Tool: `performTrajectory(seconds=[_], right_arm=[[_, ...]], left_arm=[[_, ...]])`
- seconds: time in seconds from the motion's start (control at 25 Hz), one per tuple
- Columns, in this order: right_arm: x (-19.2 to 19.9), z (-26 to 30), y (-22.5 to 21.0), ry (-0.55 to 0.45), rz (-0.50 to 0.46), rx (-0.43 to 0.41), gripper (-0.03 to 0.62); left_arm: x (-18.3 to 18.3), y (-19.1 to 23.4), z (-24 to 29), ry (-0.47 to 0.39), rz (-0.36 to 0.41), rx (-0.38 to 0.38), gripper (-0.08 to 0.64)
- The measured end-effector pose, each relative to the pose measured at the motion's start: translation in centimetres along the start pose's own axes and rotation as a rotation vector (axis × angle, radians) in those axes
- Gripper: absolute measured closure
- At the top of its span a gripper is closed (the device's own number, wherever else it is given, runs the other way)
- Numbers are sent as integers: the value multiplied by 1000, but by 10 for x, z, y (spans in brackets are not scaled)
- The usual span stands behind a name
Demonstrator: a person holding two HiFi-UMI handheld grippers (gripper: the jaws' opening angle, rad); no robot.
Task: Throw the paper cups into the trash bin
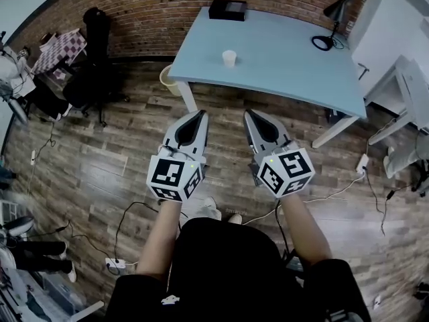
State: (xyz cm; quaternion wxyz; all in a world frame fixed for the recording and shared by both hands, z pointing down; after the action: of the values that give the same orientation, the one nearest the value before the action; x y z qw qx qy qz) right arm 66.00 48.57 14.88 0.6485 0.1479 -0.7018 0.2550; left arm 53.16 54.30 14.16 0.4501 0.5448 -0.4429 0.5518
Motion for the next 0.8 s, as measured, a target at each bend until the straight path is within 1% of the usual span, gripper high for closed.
performTrajectory(seconds=[0.28,0.56,0.8], right_arm=[[10,8,5,23,-3,-11,597],[13,29,-1,33,-5,-4,597],[19,60,-10,62,-56,9,597]], left_arm=[[8,5,-2,7,-7,-11,558],[18,24,12,18,-29,-4,558],[19,50,32,8,-40,2,558]])
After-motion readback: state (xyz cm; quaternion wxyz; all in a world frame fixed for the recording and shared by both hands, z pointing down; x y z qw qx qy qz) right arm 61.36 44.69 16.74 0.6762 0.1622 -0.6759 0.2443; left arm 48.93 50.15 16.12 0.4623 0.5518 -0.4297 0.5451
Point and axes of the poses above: the fingertips, and each gripper's own axes: z forward along the fingers, y to its left, x out of its underside, the point moved 4 cm from there along -z, backward along the fingers, and after that the axes turned 1 degree about x, right-handed, at the moved point
